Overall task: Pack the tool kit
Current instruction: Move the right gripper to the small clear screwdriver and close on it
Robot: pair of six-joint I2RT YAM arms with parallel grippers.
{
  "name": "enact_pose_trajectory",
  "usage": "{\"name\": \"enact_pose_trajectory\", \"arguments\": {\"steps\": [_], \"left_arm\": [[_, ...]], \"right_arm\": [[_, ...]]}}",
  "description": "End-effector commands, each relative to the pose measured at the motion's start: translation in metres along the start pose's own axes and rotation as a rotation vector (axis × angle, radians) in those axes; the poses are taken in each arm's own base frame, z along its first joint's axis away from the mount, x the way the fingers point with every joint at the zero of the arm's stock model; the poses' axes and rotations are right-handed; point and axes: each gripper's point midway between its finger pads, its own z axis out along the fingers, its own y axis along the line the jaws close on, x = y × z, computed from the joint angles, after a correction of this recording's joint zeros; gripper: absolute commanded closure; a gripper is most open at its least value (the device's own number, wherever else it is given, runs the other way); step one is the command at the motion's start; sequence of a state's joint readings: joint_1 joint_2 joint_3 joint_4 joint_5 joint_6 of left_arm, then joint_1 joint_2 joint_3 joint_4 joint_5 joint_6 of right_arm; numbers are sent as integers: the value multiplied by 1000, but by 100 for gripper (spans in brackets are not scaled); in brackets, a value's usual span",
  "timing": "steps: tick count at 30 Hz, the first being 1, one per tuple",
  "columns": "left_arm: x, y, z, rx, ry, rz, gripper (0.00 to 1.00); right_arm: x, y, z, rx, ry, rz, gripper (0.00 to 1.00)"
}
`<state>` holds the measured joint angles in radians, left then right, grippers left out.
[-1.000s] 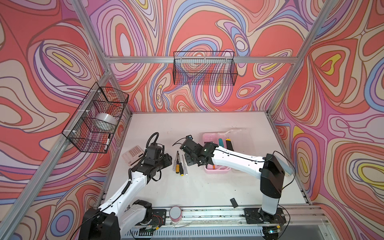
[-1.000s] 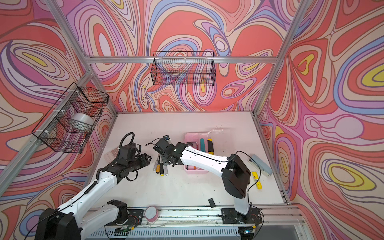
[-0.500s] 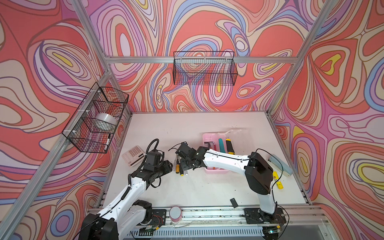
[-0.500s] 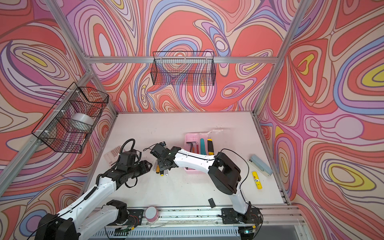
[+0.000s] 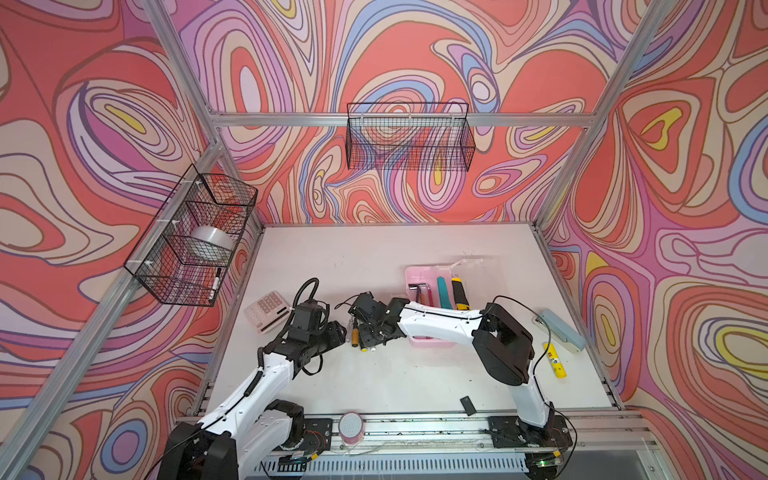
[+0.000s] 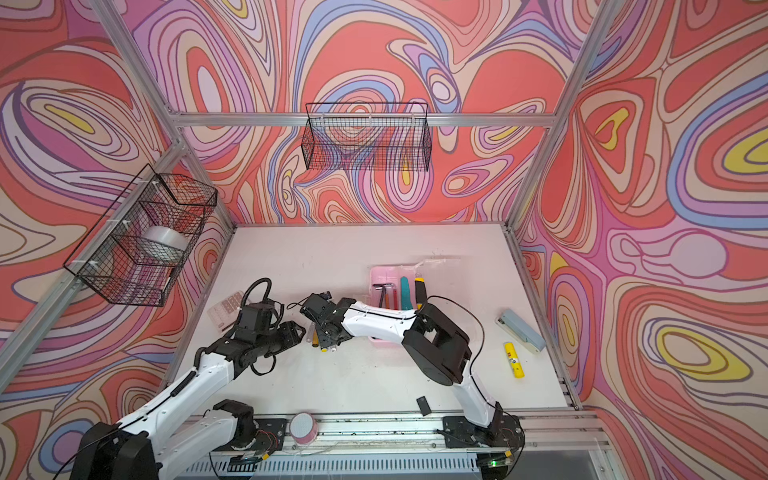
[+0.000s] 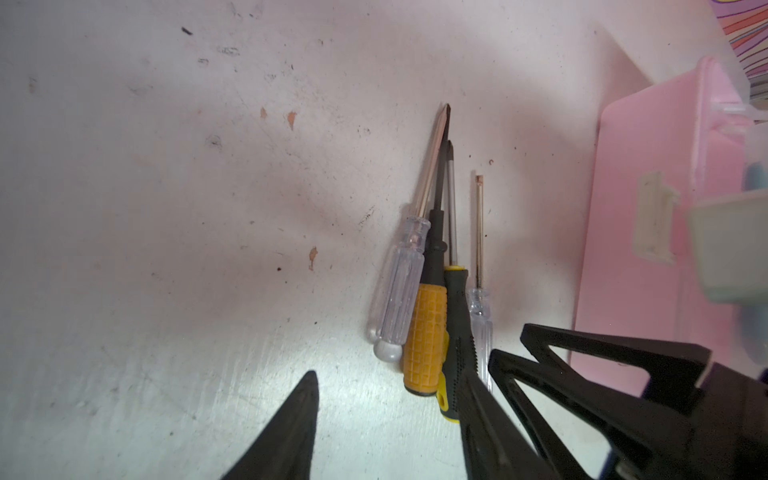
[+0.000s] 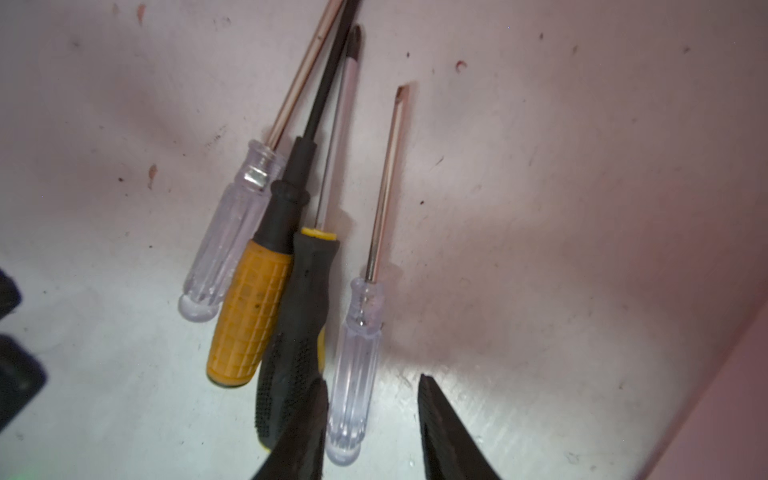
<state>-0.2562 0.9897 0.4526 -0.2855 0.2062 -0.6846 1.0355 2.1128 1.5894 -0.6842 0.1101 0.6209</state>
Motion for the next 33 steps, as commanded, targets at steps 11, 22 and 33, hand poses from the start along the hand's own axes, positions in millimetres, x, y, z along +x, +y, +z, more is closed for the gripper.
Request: {"name": "enact_pose_trajectory", "arguments": {"steps": [11, 22, 33], "left_arm": [[-3, -3, 2, 4, 0, 8, 46], [-7, -9, 5, 30, -20, 10, 46], [-8, -9, 7, 31, -20, 7, 46]], "right_arm": [[-4, 4, 14, 26, 9, -21, 65], [-4, 3, 20, 47, 17, -30, 66], [-4, 3, 27, 53, 24, -33, 66]]}}
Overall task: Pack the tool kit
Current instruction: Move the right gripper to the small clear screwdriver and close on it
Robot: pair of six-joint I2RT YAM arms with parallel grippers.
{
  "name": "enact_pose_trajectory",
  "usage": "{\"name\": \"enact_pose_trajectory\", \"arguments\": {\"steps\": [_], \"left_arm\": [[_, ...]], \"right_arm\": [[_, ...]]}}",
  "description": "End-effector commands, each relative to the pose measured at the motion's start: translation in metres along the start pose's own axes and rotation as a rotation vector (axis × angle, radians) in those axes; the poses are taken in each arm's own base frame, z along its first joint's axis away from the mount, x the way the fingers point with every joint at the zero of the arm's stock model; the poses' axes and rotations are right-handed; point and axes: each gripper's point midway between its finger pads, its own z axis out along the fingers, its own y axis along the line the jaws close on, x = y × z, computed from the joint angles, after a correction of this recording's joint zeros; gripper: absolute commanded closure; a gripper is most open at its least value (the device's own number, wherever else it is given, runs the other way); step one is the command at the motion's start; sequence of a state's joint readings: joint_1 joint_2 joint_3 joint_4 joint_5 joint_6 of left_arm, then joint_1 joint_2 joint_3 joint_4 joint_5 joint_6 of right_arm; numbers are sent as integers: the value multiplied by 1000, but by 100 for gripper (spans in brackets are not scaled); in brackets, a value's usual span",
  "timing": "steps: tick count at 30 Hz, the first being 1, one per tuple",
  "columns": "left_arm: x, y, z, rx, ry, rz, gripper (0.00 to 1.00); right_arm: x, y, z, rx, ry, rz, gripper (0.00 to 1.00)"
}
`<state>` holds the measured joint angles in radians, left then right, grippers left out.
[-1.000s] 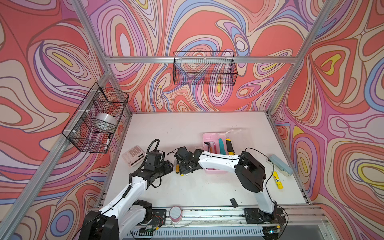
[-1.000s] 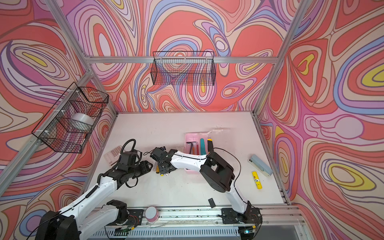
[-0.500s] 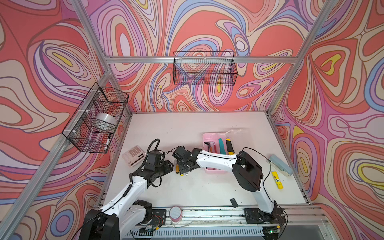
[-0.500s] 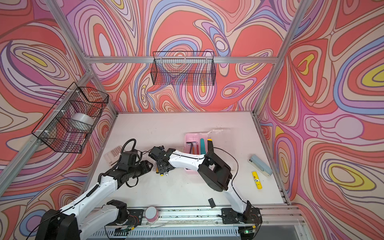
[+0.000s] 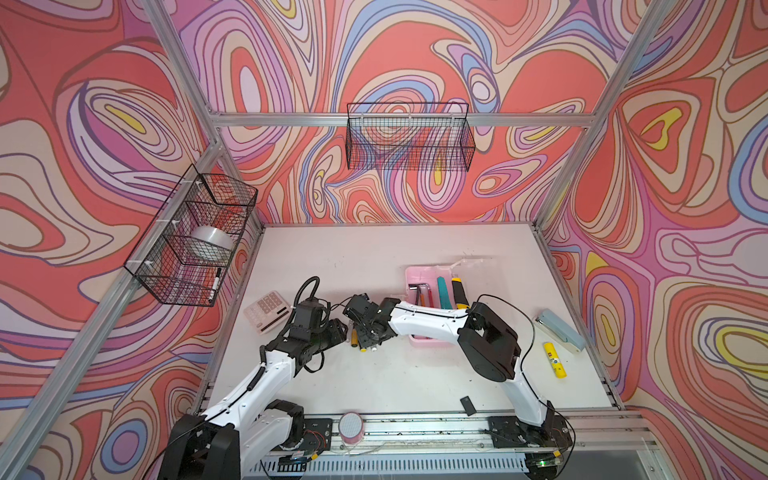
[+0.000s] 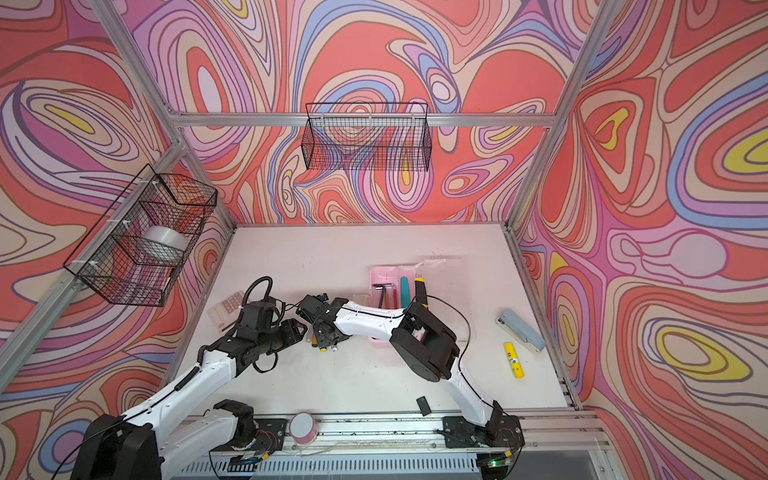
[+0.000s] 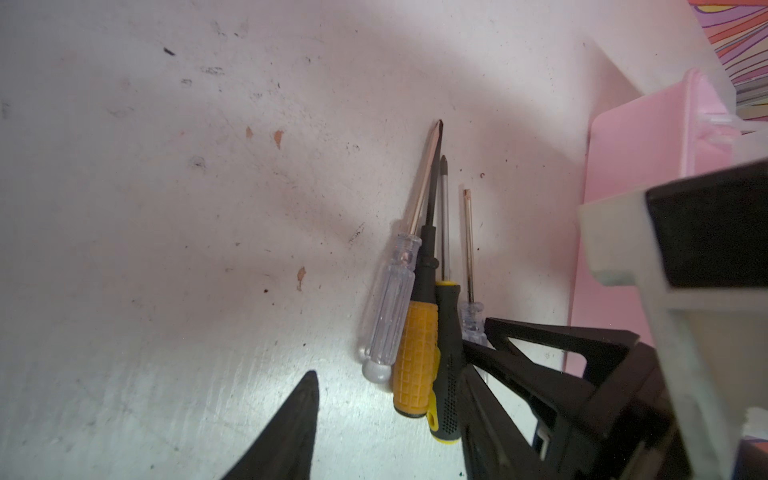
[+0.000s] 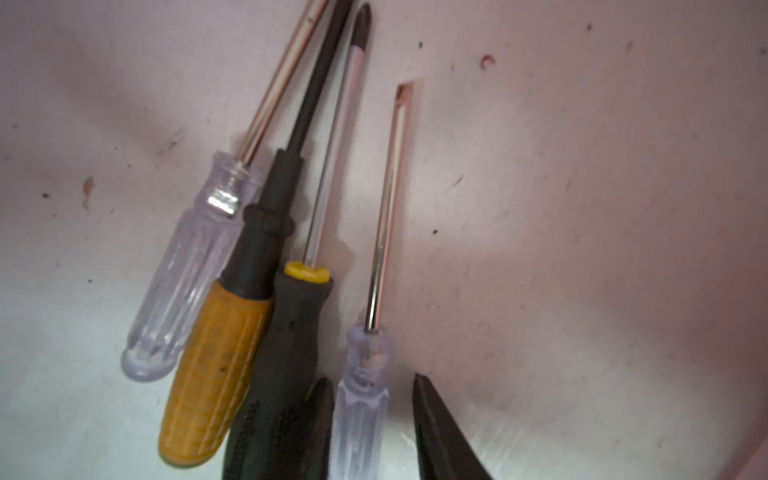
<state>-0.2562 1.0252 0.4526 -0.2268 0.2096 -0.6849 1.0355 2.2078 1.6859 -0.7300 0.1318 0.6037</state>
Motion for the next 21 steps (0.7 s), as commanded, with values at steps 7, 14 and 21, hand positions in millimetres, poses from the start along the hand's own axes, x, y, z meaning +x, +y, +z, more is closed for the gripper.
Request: {"name": "enact_pose_trajectory", "arguments": {"steps": [7, 14, 21], "left_arm": [[-2, -5, 4, 17, 1, 2, 46], [-3, -7, 6, 25, 7, -1, 46], [-5, -8, 7, 23, 3, 2, 46]], "right_arm": [[0, -2, 9, 28, 5, -17, 66], [2, -5, 8, 38, 9, -23, 77], [-4, -6, -3, 40, -12, -22, 95]]}}
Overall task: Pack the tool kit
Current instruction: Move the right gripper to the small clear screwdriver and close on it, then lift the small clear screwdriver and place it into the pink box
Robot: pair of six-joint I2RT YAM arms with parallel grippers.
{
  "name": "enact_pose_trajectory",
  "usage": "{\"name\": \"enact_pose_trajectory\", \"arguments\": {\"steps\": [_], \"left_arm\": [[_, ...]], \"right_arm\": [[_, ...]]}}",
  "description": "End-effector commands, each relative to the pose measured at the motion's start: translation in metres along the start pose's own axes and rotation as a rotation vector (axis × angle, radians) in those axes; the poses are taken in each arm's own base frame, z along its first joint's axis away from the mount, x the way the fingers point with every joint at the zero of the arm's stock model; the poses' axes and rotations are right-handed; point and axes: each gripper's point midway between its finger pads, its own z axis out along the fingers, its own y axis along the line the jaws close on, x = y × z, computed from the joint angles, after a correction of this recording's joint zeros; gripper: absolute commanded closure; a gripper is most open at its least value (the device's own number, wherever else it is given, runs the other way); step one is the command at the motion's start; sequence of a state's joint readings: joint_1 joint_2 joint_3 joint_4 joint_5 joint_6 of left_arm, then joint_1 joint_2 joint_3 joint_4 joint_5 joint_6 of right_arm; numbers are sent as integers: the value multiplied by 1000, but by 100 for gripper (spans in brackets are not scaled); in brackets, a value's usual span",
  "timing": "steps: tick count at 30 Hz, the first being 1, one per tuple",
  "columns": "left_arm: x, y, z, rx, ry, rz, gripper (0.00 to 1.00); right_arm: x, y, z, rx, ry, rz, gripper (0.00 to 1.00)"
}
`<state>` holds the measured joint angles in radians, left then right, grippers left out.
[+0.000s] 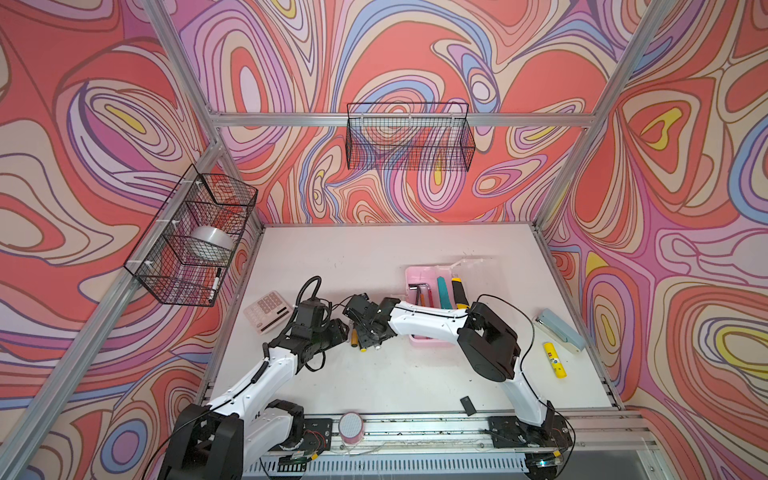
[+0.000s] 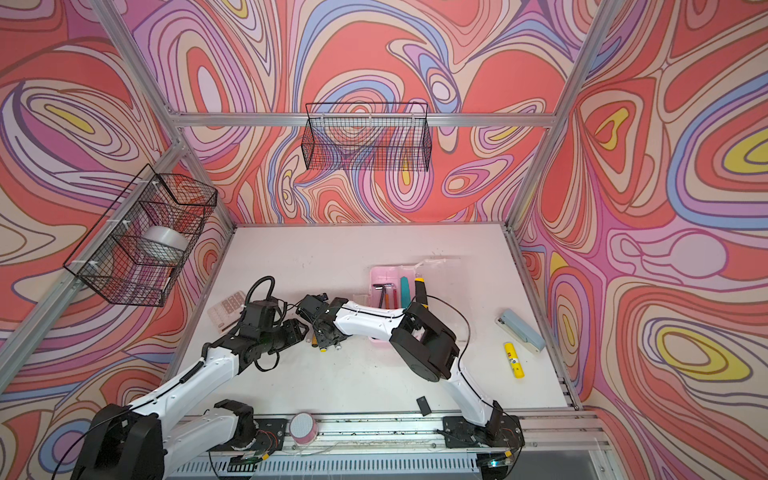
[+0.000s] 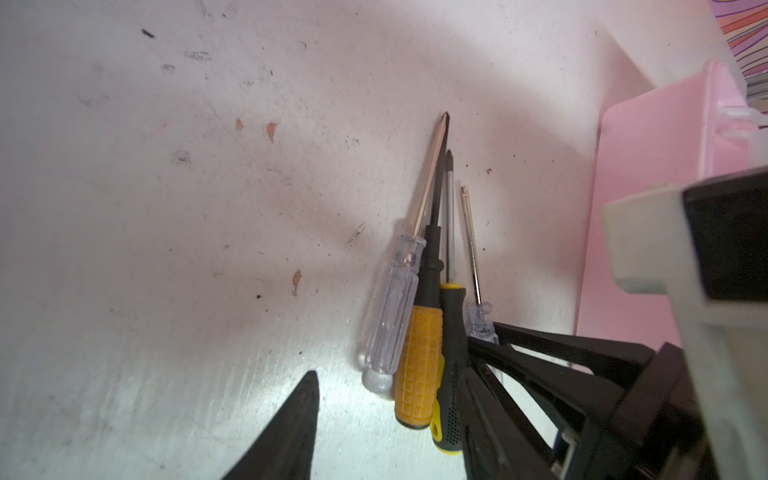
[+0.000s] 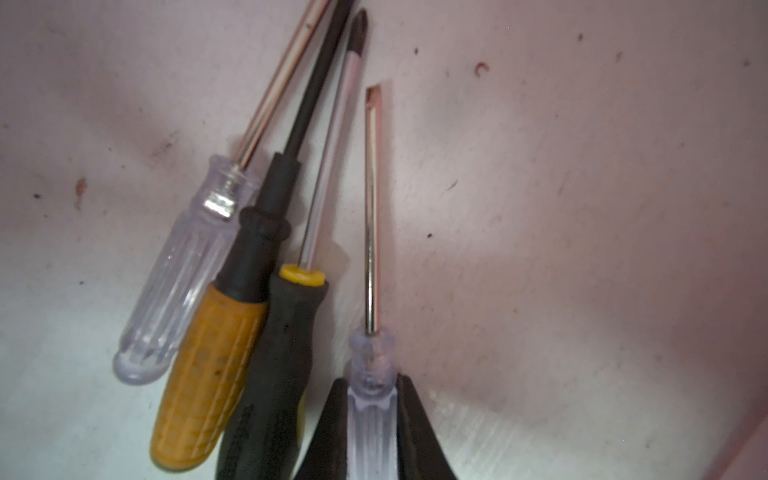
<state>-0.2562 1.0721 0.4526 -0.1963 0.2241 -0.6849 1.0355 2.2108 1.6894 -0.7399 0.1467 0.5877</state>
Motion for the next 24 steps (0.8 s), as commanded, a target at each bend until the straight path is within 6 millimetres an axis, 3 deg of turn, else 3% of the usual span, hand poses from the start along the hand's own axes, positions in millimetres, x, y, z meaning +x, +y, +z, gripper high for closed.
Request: {"name": "enact_pose_trajectory", "arguments": {"steps": [1, 8, 13, 16, 19, 21, 24], "left_arm": [[-8, -9, -1, 22, -20, 7, 46], [-10, -10, -1, 21, -23, 9, 46], [-12, -10, -5, 16, -34, 16, 46], [-13, -11, -6, 18, -41, 16, 46], [-14, -12, -6, 22, -41, 19, 46], [-15, -13, -7, 22, -45, 22, 46], [-16, -12, -7, 19, -50, 21, 46]], "right_arm": [[-5, -4, -7, 23, -15, -7, 100], [-16, -12, -51, 29, -74, -18, 100], [-27, -36, -109, 81, -161, -18, 100], [-38, -79, -145, 185, -220, 16, 100], [-42, -142, -178, 269, -264, 101, 100], [-36, -188, -192, 330, -269, 165, 100], [-22, -238, -204, 390, -258, 234, 100]]}}
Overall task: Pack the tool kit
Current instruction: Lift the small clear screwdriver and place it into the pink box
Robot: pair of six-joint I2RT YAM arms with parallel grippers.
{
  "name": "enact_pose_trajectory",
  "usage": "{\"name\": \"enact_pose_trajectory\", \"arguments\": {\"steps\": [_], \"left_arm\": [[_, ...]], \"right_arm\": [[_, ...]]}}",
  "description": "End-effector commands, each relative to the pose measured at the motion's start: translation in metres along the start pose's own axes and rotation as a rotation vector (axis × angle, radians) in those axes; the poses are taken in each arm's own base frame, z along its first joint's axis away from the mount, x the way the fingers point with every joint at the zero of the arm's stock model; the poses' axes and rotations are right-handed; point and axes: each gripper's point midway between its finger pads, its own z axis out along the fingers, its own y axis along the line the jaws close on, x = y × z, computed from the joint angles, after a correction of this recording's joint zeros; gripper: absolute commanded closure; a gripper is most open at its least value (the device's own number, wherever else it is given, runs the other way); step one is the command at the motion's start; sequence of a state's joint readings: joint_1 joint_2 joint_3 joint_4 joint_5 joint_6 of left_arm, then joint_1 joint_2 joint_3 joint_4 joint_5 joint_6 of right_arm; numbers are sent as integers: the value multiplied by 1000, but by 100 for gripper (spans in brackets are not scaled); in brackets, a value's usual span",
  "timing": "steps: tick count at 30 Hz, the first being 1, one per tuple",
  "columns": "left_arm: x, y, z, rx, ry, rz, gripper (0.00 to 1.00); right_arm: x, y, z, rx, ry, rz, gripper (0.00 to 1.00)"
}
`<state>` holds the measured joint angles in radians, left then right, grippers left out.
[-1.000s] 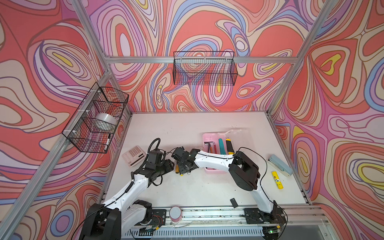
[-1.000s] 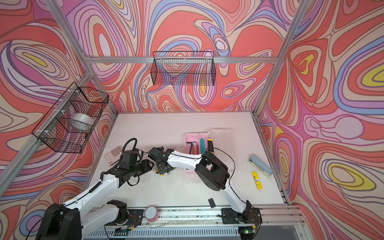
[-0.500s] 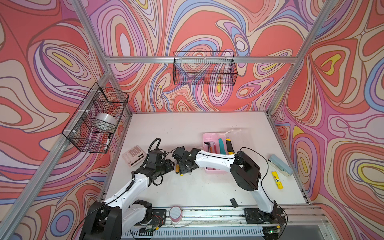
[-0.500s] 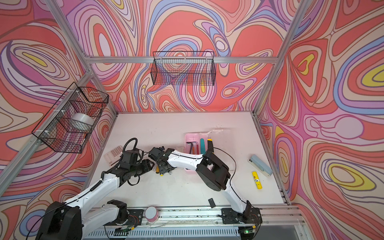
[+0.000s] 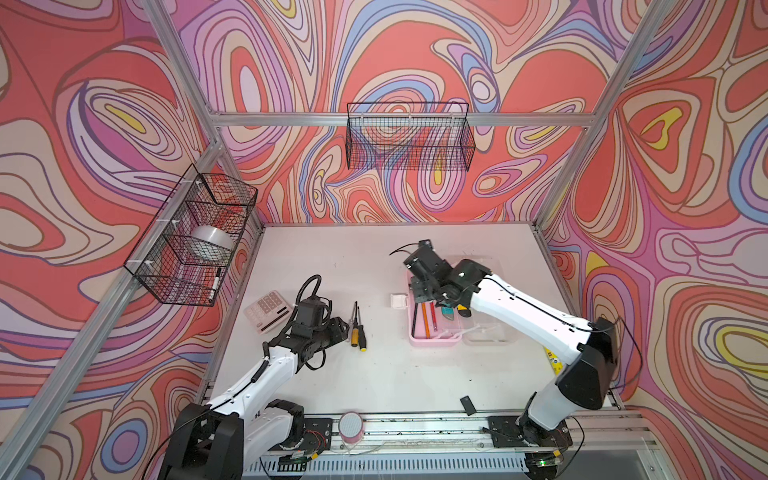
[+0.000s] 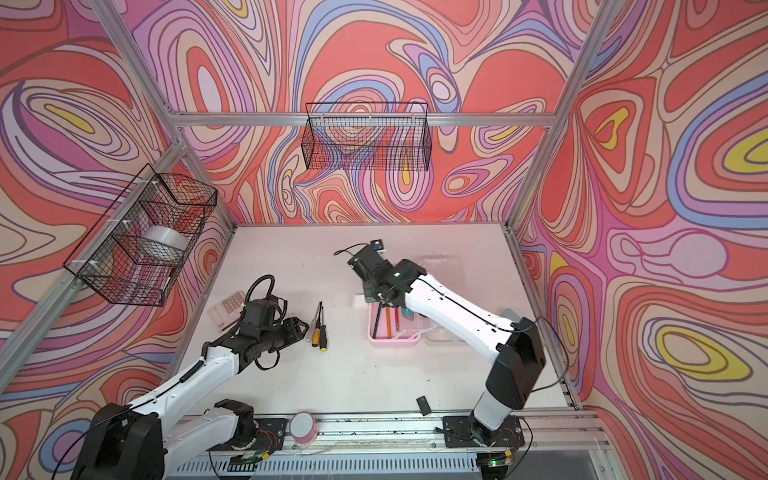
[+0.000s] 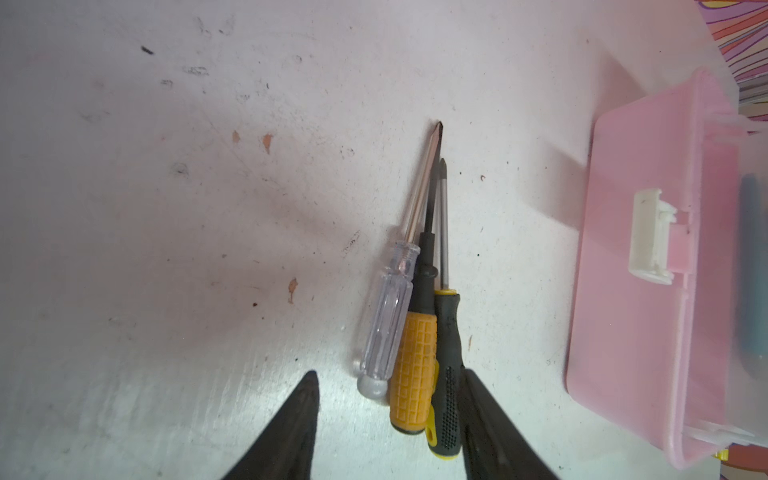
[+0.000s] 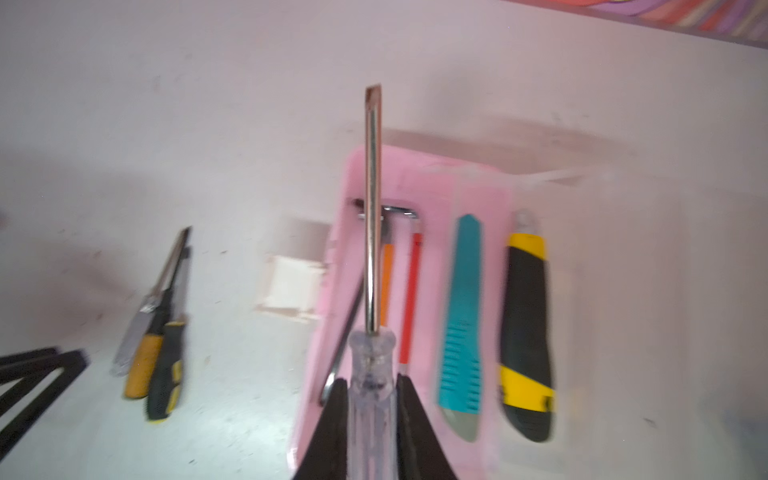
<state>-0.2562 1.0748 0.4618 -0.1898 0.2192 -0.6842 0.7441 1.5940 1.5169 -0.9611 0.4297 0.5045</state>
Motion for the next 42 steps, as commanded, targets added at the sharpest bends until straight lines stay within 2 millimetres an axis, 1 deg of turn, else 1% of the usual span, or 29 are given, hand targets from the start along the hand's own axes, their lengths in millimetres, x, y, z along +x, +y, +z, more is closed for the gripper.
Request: {"name": "enact_pose_trajectory", "arguments": {"steps": [1, 3, 5, 9, 12, 17, 20, 26, 29, 30, 31, 33, 34, 36, 39, 42], "left_arm": [[-12, -10, -6, 16, -37, 18, 46], [-12, -10, -6, 16, -37, 19, 46], [-12, -9, -6, 10, -36, 19, 46], [-11, -8, -4, 2, -23, 23, 46], [-11, -9, -4, 5, -22, 23, 46], [-11, -9, -3, 5, -22, 22, 46], [-10, -8, -3, 4, -20, 20, 46], [-9, -6, -4, -4, -22, 20, 46], [-9, -6, -3, -5, -21, 20, 46], [-9, -6, -3, -4, -21, 20, 46], [-9, -6, -3, -3, -20, 20, 46], [-9, -6, -3, -2, -19, 19, 46], [-9, -7, -2, -1, -18, 21, 46], [-9, -7, -3, 1, -19, 22, 46], [-9, -7, -3, 1, -21, 22, 46], [-9, -9, -4, 10, -19, 23, 46]], "right_arm": [[19, -61, 6, 160, 62, -26, 100], [25, -93, 7, 243, 86, -11, 100], [32, -114, 8, 283, 106, 6, 100], [41, -133, 13, 280, 132, 43, 100], [47, -138, 18, 257, 147, 69, 100], [60, -131, 36, 219, 195, 75, 100], [65, -125, 44, 188, 204, 83, 100], [68, -122, 48, 179, 214, 92, 100], [66, -121, 48, 175, 215, 95, 74], [65, -121, 47, 173, 213, 96, 68], [63, -121, 45, 173, 207, 99, 63], [58, -122, 39, 172, 194, 103, 59], [53, -122, 35, 170, 181, 110, 58], [43, -119, 23, 147, 151, 127, 60], [21, -88, -3, 21, 69, 128, 61], [6, -46, -31, -75, 11, 89, 60]]}}
